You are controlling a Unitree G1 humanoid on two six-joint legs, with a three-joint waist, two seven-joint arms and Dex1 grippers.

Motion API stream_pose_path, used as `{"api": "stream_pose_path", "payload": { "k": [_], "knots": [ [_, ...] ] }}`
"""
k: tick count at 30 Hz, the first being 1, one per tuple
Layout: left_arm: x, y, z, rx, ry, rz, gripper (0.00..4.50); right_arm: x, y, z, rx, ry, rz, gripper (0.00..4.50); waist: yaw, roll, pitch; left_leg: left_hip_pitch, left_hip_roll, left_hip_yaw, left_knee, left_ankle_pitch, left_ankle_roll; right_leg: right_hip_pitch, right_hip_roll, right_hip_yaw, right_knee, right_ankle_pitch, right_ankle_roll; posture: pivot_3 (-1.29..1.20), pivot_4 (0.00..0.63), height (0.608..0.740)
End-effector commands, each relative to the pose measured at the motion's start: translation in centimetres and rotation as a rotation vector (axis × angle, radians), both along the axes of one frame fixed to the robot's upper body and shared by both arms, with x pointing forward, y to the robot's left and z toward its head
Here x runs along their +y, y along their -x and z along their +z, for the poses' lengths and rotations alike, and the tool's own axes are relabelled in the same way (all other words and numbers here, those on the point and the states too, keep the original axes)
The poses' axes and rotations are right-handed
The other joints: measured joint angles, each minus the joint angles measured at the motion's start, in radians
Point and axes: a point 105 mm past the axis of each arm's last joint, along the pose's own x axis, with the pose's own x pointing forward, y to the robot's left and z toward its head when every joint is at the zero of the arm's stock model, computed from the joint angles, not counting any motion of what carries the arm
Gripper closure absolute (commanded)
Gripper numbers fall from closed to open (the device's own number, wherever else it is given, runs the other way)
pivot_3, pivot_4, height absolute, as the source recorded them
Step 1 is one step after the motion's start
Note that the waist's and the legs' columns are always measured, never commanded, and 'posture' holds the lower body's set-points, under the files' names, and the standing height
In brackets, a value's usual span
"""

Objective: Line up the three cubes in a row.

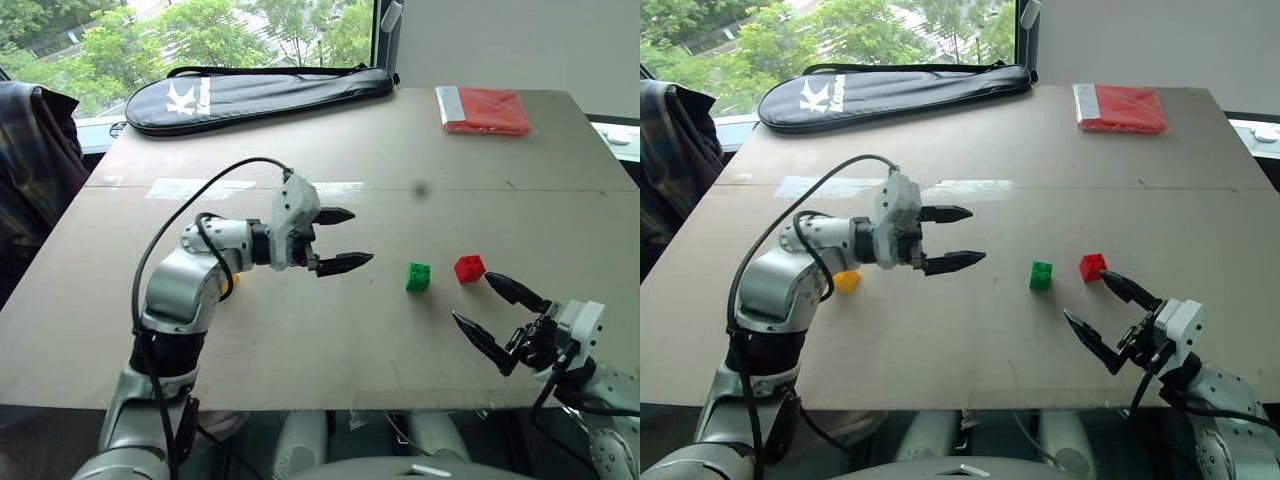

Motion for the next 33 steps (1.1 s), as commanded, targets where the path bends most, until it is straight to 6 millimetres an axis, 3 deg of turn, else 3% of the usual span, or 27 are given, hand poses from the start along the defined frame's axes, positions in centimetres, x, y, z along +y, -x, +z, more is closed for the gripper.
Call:
{"api": "stream_pose_path", "payload": {
  "k": [1,4,9,12,15,19,24,33],
  "knots": [
    [2.5,2.0,0.3,-0.008,0.066,0.097,0.03,0.0,0.6,0.4,0.002,-0.004,0.060,0.00,-0.001,0.000,0.000,0.000,0.000,0.000,0.000,0.000,0.000,0.000,0.000,0.000,0.000,0.000,0.000,0.00,0.150,0.708],
    [4.5,4.1,-1.0,0.019,0.133,0.199,0.03,0.0,1.1,0.1,0.028,0.007,0.124,0.00,0.000,0.000,0.000,0.000,0.001,0.000,0.000,0.000,0.000,0.000,0.000,-0.001,0.000,0.000,0.000,0.00,0.150,0.708],
    [9.8,6.9,-4.2,-0.014,0.189,0.578,0.03,0.3,1.6,-0.1,0.033,0.053,0.247,0.00,-0.001,-0.001,-0.001,0.004,0.001,0.001,0.000,0.000,0.001,0.002,-0.004,0.004,-0.001,0.000,0.000,0.00,0.150,0.708],
    [13.5,7.4,-4.9,-0.052,0.207,0.794,0.03,0.5,1.6,0.3,0.025,0.058,0.297,0.00,0.005,-0.004,0.000,0.005,0.000,0.001,0.000,-0.001,0.001,0.004,-0.002,0.001,-0.001,0.000,0.000,0.00,0.150,0.708],
    [15.6,7.5,-5.4,-0.089,0.204,0.918,0.03,0.9,1.5,0.4,0.022,0.055,0.338,0.00,0.009,-0.004,0.000,0.008,0.000,0.000,0.001,0.000,0.001,0.006,-0.002,-0.001,-0.001,0.000,-0.001,0.00,0.150,0.708],
    [16.5,7.0,-6.7,-0.080,0.160,0.968,0.03,1.4,1.3,0.6,0.014,0.052,0.368,0.00,0.004,-0.004,0.000,0.011,0.000,0.000,0.001,0.000,0.001,0.009,-0.003,0.000,-0.001,0.000,-0.001,0.00,0.150,0.708],
    [15.1,5.1,-8.3,-0.044,0.126,0.905,0.03,1.8,1.0,1.0,-0.003,0.046,0.375,0.00,0.006,-0.004,0.000,0.010,0.000,0.002,0.000,-0.001,0.001,0.009,-0.003,0.000,-0.002,0.000,-0.001,0.00,0.150,0.708],
    [15.1,1.5,-10.4,-0.026,0.027,0.889,0.03,2.5,1.6,0.9,-0.008,0.044,0.364,0.00,0.005,-0.003,0.000,0.010,0.001,0.002,0.000,-0.001,0.001,0.009,-0.002,-0.001,-0.002,0.000,-0.001,0.00,0.150,0.708]
  ]
}}
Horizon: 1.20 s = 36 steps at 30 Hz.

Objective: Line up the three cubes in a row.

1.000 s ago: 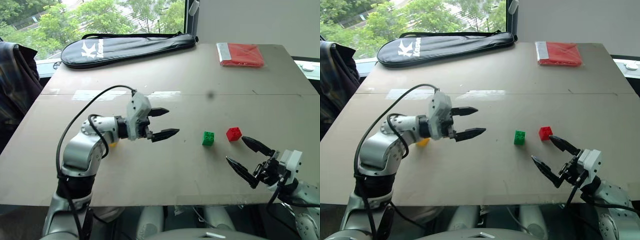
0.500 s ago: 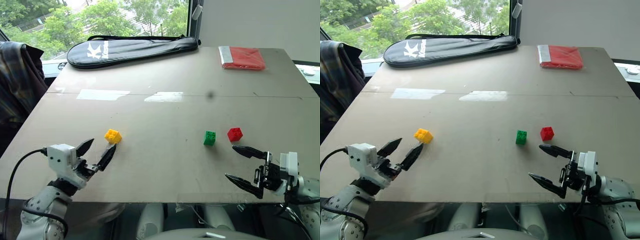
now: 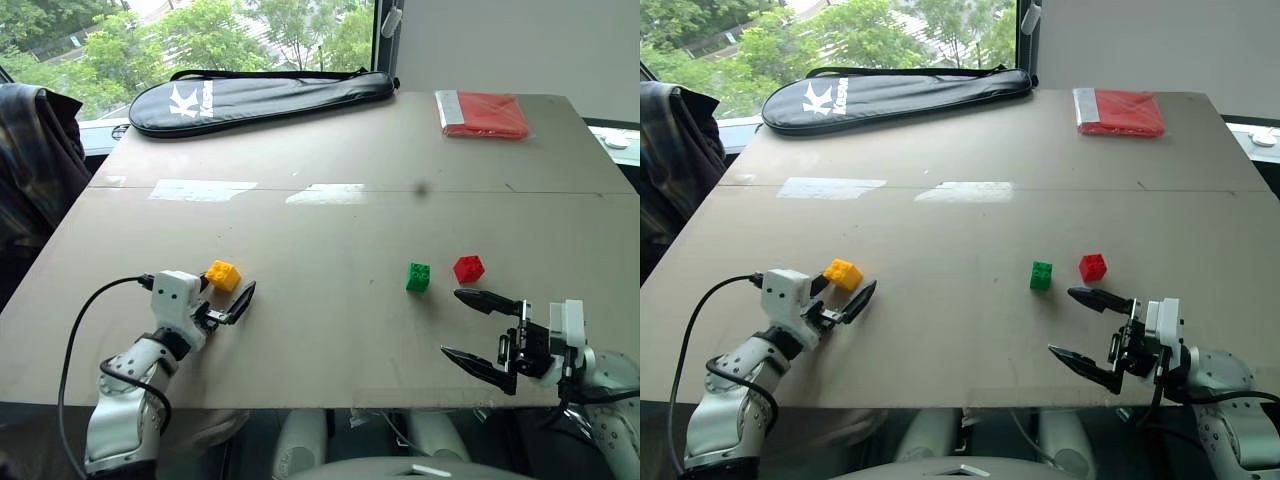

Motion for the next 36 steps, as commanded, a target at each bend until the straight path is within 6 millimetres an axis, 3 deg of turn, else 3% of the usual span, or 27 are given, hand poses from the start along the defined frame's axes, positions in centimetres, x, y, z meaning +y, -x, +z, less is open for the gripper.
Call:
{"api": "stream_pose_path", "payload": {
  "k": [1,3,6,8,11,15,19,21,27,36],
  "knots": [
    [0.4,-0.6,-0.4,0.004,-0.036,0.012,0.27,0.4,0.4,0.9,-0.051,0.013,0.012,0.00,0.000,0.000,0.000,0.000,0.000,0.000,0.000,0.000,0.000,0.000,0.000,0.000,0.000,0.000,0.000,0.00,0.150,0.708],
    [0.4,-0.8,-0.6,0.012,-0.043,0.002,0.95,0.4,0.6,0.8,-0.051,0.017,0.016,0.00,-0.001,0.001,-0.001,0.000,0.000,0.000,0.000,0.000,0.000,0.000,-0.001,0.001,0.000,0.000,0.000,0.00,0.150,0.708],
    [0.4,-1.0,-0.7,0.016,-0.054,-0.012,2.50,0.5,0.7,0.9,-0.056,0.009,0.015,0.00,0.000,0.002,-0.001,0.001,0.001,0.000,0.000,0.000,0.000,0.000,-0.001,0.001,0.000,0.000,0.000,0.00,0.150,0.708],
    [0.1,-1.2,-0.5,0.012,-0.054,-0.035,3.17,0.5,0.7,0.9,-0.061,0.008,0.010,0.00,0.000,0.002,-0.001,0.001,0.001,0.000,0.000,0.000,0.000,0.000,-0.001,0.001,0.000,0.000,0.000,0.00,0.150,0.708],
    [-2.0,-1.5,-0.3,0.021,-0.036,-0.166,3.15,0.1,0.5,0.8,-0.063,0.008,-0.033,0.00,0.002,0.003,-0.002,0.001,0.001,0.000,0.000,0.000,0.000,0.000,-0.001,0.000,0.001,0.000,0.000,0.00,0.150,0.708],
    [-6.2,-2.4,0.3,0.030,0.030,-0.409,3.15,-0.7,0.1,0.2,-0.051,0.009,-0.112,0.00,0.011,0.004,-0.002,0.000,0.000,0.000,0.000,0.000,0.000,0.000,-0.002,0.000,0.000,0.000,0.000,0.00,0.150,0.708],
    [-12.8,-2.6,0.8,0.047,-0.004,-0.816,3.15,-1.1,0.6,-0.3,-0.032,0.000,-0.154,0.00,0.013,0.004,-0.002,-0.002,-0.002,0.001,0.000,0.000,0.000,-0.001,-0.002,0.000,-0.002,0.000,0.000,0.00,0.150,0.708],
    [-14.6,-3.0,0.6,0.053,-0.064,-0.952,3.15,-1.2,0.6,-0.3,-0.031,-0.002,-0.175,0.00,0.007,0.004,-0.002,-0.004,-0.002,0.000,0.000,0.000,0.000,-0.001,-0.001,0.000,-0.002,0.000,0.000,0.00,0.150,0.708],
    [-17.7,-4.9,0.6,0.048,-0.184,-1.187,3.15,-1.4,0.9,-0.3,-0.040,0.000,-0.227,0.00,-0.004,0.003,-0.002,-0.005,-0.001,-0.001,0.000,0.000,0.000,-0.004,0.003,0.000,-0.001,0.000,0.000,0.00,0.150,0.708],
    [-19.2,-5.7,0.2,0.071,-0.234,-1.331,3.15,-1.4,1.4,-0.3,-0.050,-0.008,-0.284,0.00,0.001,0.003,-0.002,-0.009,-0.001,-0.001,0.000,0.000,0.000,-0.006,0.003,0.000,-0.002,0.000,0.000,0.00,0.150,0.708]
  ]
}}
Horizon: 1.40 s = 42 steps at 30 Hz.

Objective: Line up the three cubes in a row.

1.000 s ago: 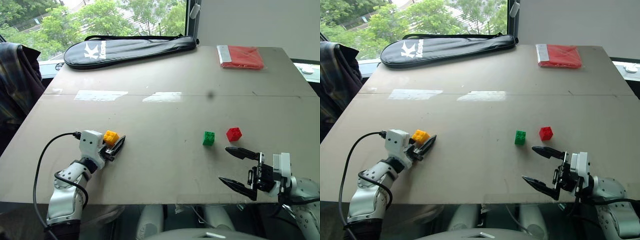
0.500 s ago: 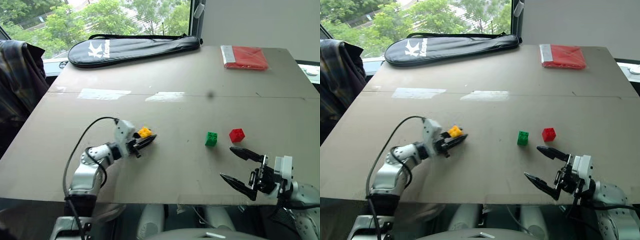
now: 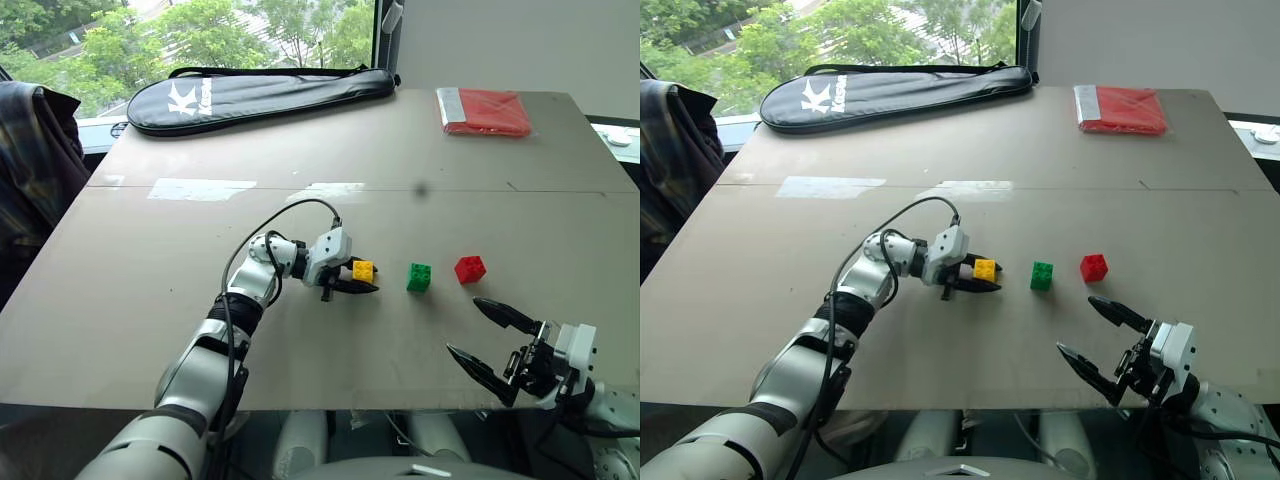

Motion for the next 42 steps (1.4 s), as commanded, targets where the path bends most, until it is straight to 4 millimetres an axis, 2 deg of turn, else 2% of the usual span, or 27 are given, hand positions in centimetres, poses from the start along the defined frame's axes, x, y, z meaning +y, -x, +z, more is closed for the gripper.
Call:
{"api": "stream_pose_path", "payload": {
  "k": [1,8,9,10,12,13,25,31,36,42],
  "knots": [
    [-0.5,0.1,-0.3,0.015,-0.009,-0.039,3.15,0.1,0.2,1.0,-0.057,0.003,-0.014,0.00,0.001,0.000,0.000,0.000,0.000,0.000,0.000,0.000,0.000,0.000,0.000,0.000,0.000,0.000,0.000,0.00,0.150,0.708],
    [-1.0,-0.2,-0.5,0.021,-0.012,-0.037,3.15,0.0,0.1,0.8,-0.049,0.011,-0.030,0.00,0.001,0.000,0.000,0.000,0.000,0.000,0.000,0.000,0.000,0.000,0.000,0.000,0.000,0.000,0.000,0.00,0.150,0.708],
    [-1.1,-0.2,-0.6,0.022,-0.011,-0.038,2.09,-0.1,0.1,0.8,-0.048,0.012,-0.029,0.00,0.001,0.000,0.000,0.000,0.000,-0.001,0.000,0.000,0.000,0.000,0.000,0.000,0.000,0.000,0.000,0.00,0.150,0.708],
    [-1.1,-0.2,-0.6,0.021,-0.011,-0.040,1.81,-0.2,0.1,0.8,-0.048,0.014,-0.029,0.00,0.001,0.000,0.000,0.000,0.000,-0.001,0.000,0.000,0.000,0.000,0.000,0.000,0.000,0.000,0.000,0.00,0.150,0.708],
    [-1.0,-0.1,-0.6,0.020,-0.006,-0.032,0.84,-0.3,0.1,0.8,-0.046,0.018,-0.026,0.00,0.001,0.000,0.000,0.000,0.000,-0.001,0.000,0.000,0.000,0.000,0.000,0.000,0.000,0.000,0.000,0.00,0.150,0.708],
    [-0.9,-0.1,-0.7,0.019,-0.007,-0.026,0.52,-0.3,0.1,0.8,-0.045,0.019,-0.023,0.00,0.001,0.000,0.000,0.000,0.000,-0.001,0.000,0.000,0.000,0.000,0.000,0.000,0.000,0.000,0.000,0.00,0.150,0.708],
    [0.9,0.0,-0.3,-0.011,0.044,0.075,0.52,-1.1,-1.0,-0.1,-0.006,0.033,-0.104,0.00,-0.006,0.000,0.000,0.001,0.001,-0.001,0.000,0.000,0.000,0.000,0.000,0.000,0.001,0.000,0.000,0.00,0.150,0.708],
    [1.7,0.7,1.6,-0.046,0.133,0.166,0.52,-1.1,-0.7,-0.3,0.007,0.013,-0.123,0.00,-0.008,0.001,0.000,0.001,0.001,-0.001,0.000,0.000,0.000,0.000,0.001,0.000,0.001,0.000,0.000,0.00,0.150,0.708],
    [2.2,2.1,2.5,-0.063,0.166,0.222,0.52,-1.3,-0.6,-0.7,0.020,0.016,-0.126,0.00,-0.001,0.001,0.000,0.000,0.001,-0.001,0.000,0.000,0.000,0.000,0.000,0.000,0.001,0.000,0.000,0.00,0.150,0.708],
    [2.9,3.0,4.2,-0.081,0.226,0.327,0.52,-3.1,-3.6,-1.4,0.023,0.056,-0.357,0.00,-0.001,0.001,0.000,0.000,0.001,0.000,0.000,0.000,0.000,-0.001,-0.001,0.000,0.001,0.000,0.000,0.00,0.150,0.708]
  ]
}}
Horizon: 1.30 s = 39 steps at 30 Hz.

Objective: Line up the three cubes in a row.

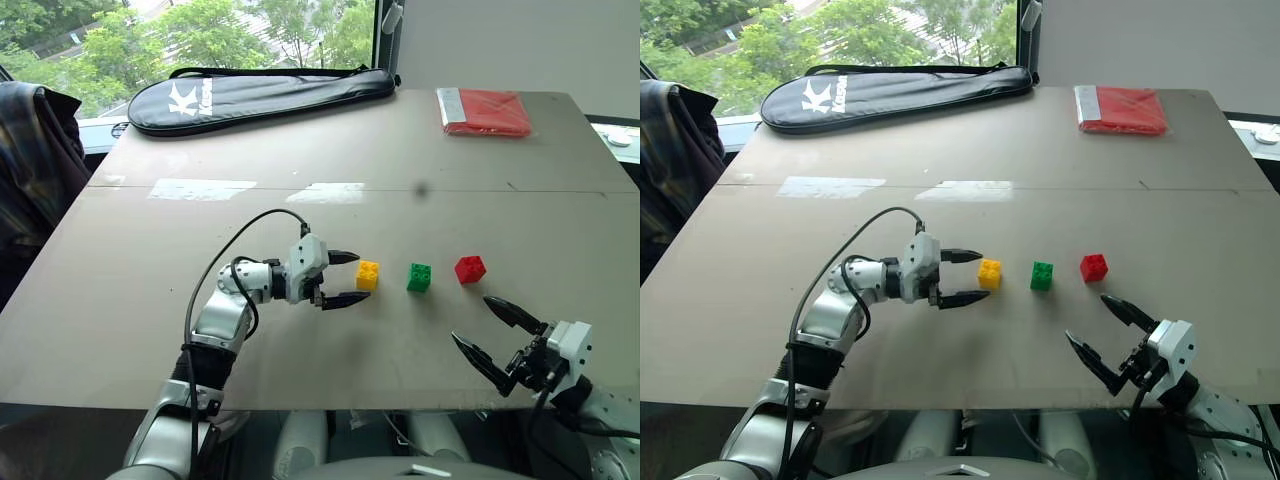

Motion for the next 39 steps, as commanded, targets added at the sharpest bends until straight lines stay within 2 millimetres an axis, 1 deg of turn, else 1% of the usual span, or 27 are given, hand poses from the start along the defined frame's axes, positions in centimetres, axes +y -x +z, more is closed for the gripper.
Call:
{"api": "stream_pose_path", "payload": {
  "k": [1,2,3,6,9,11,14,16,19,20,22,23,24,26,27,28,33,35,39],
  "knots": [
    [0.4,0.1,2.5,-0.050,0.047,0.045,0.52,-1.4,-1.8,0.6,-0.031,0.020,-0.159,0.00,-0.001,0.000,0.000,0.000,0.000,0.000,0.000,0.000,0.000,0.000,0.000,0.000,0.000,0.000,0.000,0.00,0.150,0.708],
    [0.7,0.4,2.7,-0.042,0.048,0.051,0.52,-1.5,-2.5,0.6,-0.023,0.001,-0.204,0.00,-0.003,0.000,0.000,0.000,0.000,0.000,0.000,0.000,0.000,-0.001,0.000,0.000,0.001,0.000,0.000,0.00,0.150,0.708],
    [0.9,1.2,3.0,-0.013,0.052,0.032,0.52,-1.6,-3.2,0.5,-0.011,-0.019,-0.253,0.00,-0.003,0.000,0.000,0.000,0.000,0.000,0.000,0.000,0.000,-0.001,0.001,0.001,0.001,0.000,0.000,0.00,0.150,0.708],
    [1.2,3.7,3.4,0.059,0.037,-0.032,0.52,-1.5,-4.3,0.1,0.026,-0.044,-0.335,0.00,-0.008,0.001,0.000,-0.001,0.002,0.000,-0.001,0.000,0.000,-0.002,0.002,0.001,0.001,0.000,0.000,0.00,0.150,0.708],
    [1.3,4.9,4.3,0.069,0.019,-0.046,0.52,-1.5,-5.2,-0.1,0.029,-0.047,-0.400,0.00,-0.002,0.002,0.001,-0.002,0.001,0.000,-0.002,0.000,0.000,-0.003,0.001,0.001,0.001,0.000,0.000,0.00,0.150,0.708],
    [1.4,5.4,4.9,0.059,-0.009,-0.043,0.52,-1.7,-6.1,-0.3,0.035,-0.049,-0.475,0.00,0.000,0.002,0.001,-0.002,0.001,0.001,-0.001,0.000,0.000,-0.004,0.001,0.001,0.001,0.000,0.000,0.00,0.150,0.708],
    [1.3,5.6,5.9,0.057,-0.022,-0.033,0.52,-0.6,-6.8,-0.2,0.030,-0.071,-0.469,0.00,-0.001,0.002,0.001,-0.002,0.000,0.001,-0.001,0.000,0.000,-0.004,0.000,0.002,0.000,0.000,0.000,0.00,0.150,0.708],
    [1.3,5.6,6.2,0.056,-0.033,-0.028,0.52,-0.2,-7.1,-0.4,0.035,-0.074,-0.472,0.00,-0.002,0.002,0.001,-0.002,0.000,0.001,-0.001,0.000,0.000,-0.004,0.001,0.002,0.000,0.000,0.000,0.00,0.150,0.708],
    [1.2,5.7,6.4,0.045,-0.058,-0.028,0.52,-0.6,-7.8,-0.3,0.025,-0.091,-0.554,0.00,-0.004,0.002,0.001,-0.002,0.000,0.001,-0.001,0.000,0.000,-0.004,0.001,0.002,0.000,0.000,0.000,0.00,0.150,0.708],
    [1.2,5.6,6.4,0.043,-0.064,-0.026,0.50,-0.7,-7.9,-0.2,0.020,-0.094,-0.575,0.25,-0.005,0.002,0.001,-0.002,0.000,0.001,-0.001,0.000,0.000,-0.004,0.001,0.002,0.000,0.000,0.000,0.00,0.150,0.708],
    [1.3,5.5,6.3,0.045,-0.072,-0.022,0.49,0.0,-8.0,0.1,0.008,-0.109,-0.553,0.88,-0.007,0.002,0.001,-0.002,0.000,0.001,-0.001,0.000,0.000,-0.004,0.001,0.002,0.000,0.000,0.000,0.00,0.150,0.708],
    [1.3,5.5,6.2,0.048,-0.076,-0.021,0.49,0.2,-8.0,0.3,0.001,-0.117,-0.543,1.32,-0.007,0.002,0.001,-0.002,0.000,0.001,-0.001,0.000,0.000,-0.004,0.001,0.002,0.000,0.000,0.000,0.00,0.150,0.708],
    [1.3,5.5,6.0,0.053,-0.079,-0.021,0.49,0.3,-8.0,0.3,-0.001,-0.121,-0.540,1.67,-0.007,0.002,0.001,-0.002,0.000,0.001,-0.001,0.000,0.000,-0.004,0.001,0.002,0.000,0.000,0.000,0.00,0.150,0.708],
    [1.4,5.5,5.8,0.054,-0.096,-0.025,0.49,0.5,-7.8,0.2,0.006,-0.124,-0.531,2.73,-0.008,0.002,0.001,-0.002,0.000,0.001,-0.001,0.000,0.000,-0.004,0.001,0.002,0.000,0.000,0.000,0.00,0.150,0.708],
    [1.4,5.5,5.8,0.054,-0.099,-0.027,0.49,0.6,-7.6,0.1,0.011,-0.123,-0.525,3.03,-0.009,0.002,0.001,-0.002,0.000,0.001,-0.001,0.000,0.000,-0.004,0.001,0.002,0.000,0.000,0.000,0.00,0.150,0.708],
    [1.4,5.5,5.9,0.051,-0.100,-0.031,0.49,0.7,-7.5,0.0,0.013,-0.123,-0.520,3.19,-0.009,0.002,0.001,-0.002,0.000,0.001,-0.001,0.000,0.000,-0.004,0.001,0.002,0.000,0.000,0.000,0.00,0.150,0.708],
    [1.1,5.5,6.2,0.011,-0.126,-0.052,0.49,0.9,-6.3,-0.5,0.040,-0.119,-0.510,3.19,-0.009,0.002,0.001,-0.002,0.000,0.001,-0.001,0.000,0.000,-0.004,0.001,0.002,0.000,0.000,0.000,0.00,0.150,0.708],
    [0.8,5.5,6.5,-0.009,-0.130,-0.058,0.49,1.0,-5.8,-0.4,0.042,-0.111,-0.532,3.19,-0.012,0.002,0.001,-0.002,0.000,0.001,-0.001,0.000,0.000,-0.004,0.001,0.002,0.000,0.000,0.000,0.00,0.150,0.708],
    [0.2,5.5,6.5,-0.028,-0.143,-0.075,0.49,2.1,-5.4,-0.2,0.039,-0.113,-0.556,3.19,-0.020,0.002,0.001,-0.002,0.000,0.001,-0.001,0.000,0.000,-0.004,0.001,0.002,0.001,0.000,0.000,0.00,0.150,0.708]
  ]
}}
